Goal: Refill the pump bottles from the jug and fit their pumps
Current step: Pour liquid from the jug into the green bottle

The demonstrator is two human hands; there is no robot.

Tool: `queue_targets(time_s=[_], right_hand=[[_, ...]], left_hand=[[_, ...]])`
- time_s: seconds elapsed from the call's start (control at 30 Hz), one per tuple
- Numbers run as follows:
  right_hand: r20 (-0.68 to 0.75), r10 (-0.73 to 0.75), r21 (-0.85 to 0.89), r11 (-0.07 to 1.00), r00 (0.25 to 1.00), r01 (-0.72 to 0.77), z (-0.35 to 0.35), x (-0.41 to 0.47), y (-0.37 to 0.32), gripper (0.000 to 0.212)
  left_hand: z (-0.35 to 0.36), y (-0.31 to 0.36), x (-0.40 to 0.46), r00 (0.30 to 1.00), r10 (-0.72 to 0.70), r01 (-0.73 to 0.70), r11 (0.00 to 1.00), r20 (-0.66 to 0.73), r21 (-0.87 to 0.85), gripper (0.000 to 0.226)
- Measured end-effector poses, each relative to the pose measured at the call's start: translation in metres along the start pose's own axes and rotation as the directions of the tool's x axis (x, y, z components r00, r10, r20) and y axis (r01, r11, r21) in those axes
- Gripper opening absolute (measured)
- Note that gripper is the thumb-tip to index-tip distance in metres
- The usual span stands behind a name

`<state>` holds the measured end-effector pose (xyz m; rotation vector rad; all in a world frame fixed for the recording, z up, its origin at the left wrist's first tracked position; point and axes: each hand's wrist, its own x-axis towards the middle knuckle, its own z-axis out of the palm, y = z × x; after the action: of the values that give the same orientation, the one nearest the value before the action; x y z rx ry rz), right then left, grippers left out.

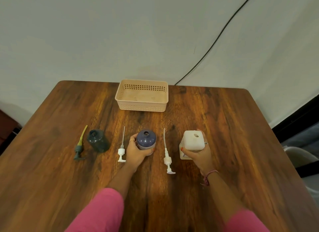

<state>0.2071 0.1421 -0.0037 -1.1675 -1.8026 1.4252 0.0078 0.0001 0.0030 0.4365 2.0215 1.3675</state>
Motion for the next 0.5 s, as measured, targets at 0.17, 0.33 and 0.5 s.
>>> queue_targets(time_s=[0.17,0.33,0.5], right_hand=[[0.024,-0.02,-0.042,0.999,1.0,0.021,-0.002,0.003,0.004,0.093],[0.013,0.001,-0.043,0.999,1.0,-0.001,-0.001,0.004,0.005,0.089],[0.003,0.017,-0.05,0.999,1.0,-0.017,0.0,0.004,0.007,0.088]], left_hand=[[-0.007,-0.001,-0.002,0.997,0.005,-0.014,0.993,0.08,0.117,0.104],[-0.041,0.004,-0.014,0.988,0.135,-0.154,0.889,0.074,0.432,0.104],[-0.095,0.013,-0.031,0.844,0.536,-0.422,0.65,0.013,0.632,0.066]])
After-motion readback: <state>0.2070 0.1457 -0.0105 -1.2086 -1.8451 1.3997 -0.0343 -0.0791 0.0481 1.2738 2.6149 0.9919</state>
